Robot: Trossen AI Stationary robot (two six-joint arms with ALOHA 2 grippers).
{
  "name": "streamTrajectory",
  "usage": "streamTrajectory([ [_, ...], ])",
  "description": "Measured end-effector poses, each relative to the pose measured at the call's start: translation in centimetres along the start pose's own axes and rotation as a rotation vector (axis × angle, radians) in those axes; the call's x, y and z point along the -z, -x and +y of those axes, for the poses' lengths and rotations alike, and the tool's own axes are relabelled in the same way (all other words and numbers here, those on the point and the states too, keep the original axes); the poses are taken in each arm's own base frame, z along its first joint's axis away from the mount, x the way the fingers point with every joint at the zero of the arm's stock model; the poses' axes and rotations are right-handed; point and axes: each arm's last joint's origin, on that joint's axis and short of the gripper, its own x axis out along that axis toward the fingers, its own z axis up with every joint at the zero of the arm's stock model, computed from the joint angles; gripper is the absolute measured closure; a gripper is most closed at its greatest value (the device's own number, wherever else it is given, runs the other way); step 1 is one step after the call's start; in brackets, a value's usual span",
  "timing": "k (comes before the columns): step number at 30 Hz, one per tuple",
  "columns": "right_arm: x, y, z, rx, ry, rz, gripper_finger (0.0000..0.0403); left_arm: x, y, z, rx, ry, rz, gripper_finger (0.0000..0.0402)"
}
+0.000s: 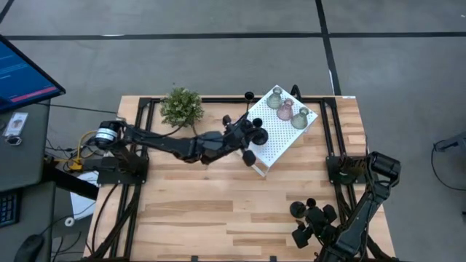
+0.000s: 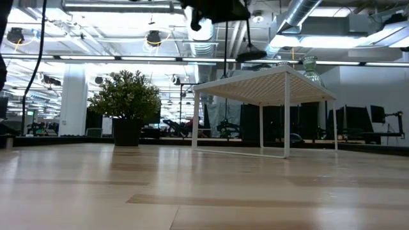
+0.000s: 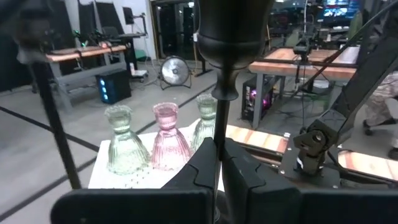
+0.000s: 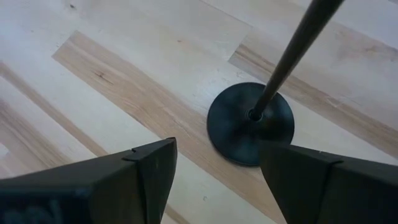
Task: Pick & Place candle stick holders
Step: Put the left black candle holder on the shelf aligned with the other black candle holder
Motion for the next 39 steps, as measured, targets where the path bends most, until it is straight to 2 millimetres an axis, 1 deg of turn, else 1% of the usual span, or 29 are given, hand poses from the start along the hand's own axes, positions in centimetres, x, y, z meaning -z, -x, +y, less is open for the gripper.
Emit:
streamTrajectory([
  [2,0.0,0.0,0.0,0.000,0.000,0.000,0.0186,0.2,-0.4,-0.1,0.004,0.000,0.004,0.0395],
  [7,0.0,0.0,0.0,-0.002,0.000,-0.003,0.0186,0.4,-0.6,-0.3,0.005,0.004,0.008,0.0395],
  [14,-0.1,0.0,-0.1,0.003,0.004,-0.010,0.0186,2.2,-1.3,-0.8,0.006,-0.014,0.055,0.0395],
  [25,-0.1,0.0,0.0,0.001,0.002,-0.009,0.0186,2.4,-2.2,0.5,-0.031,-0.018,0.063,0.0395],
  [39,-0.1,0.0,0.0,0.002,0.003,-0.009,0.0186,2.8,-2.0,0.2,-0.006,0.006,0.096,0.0395],
])
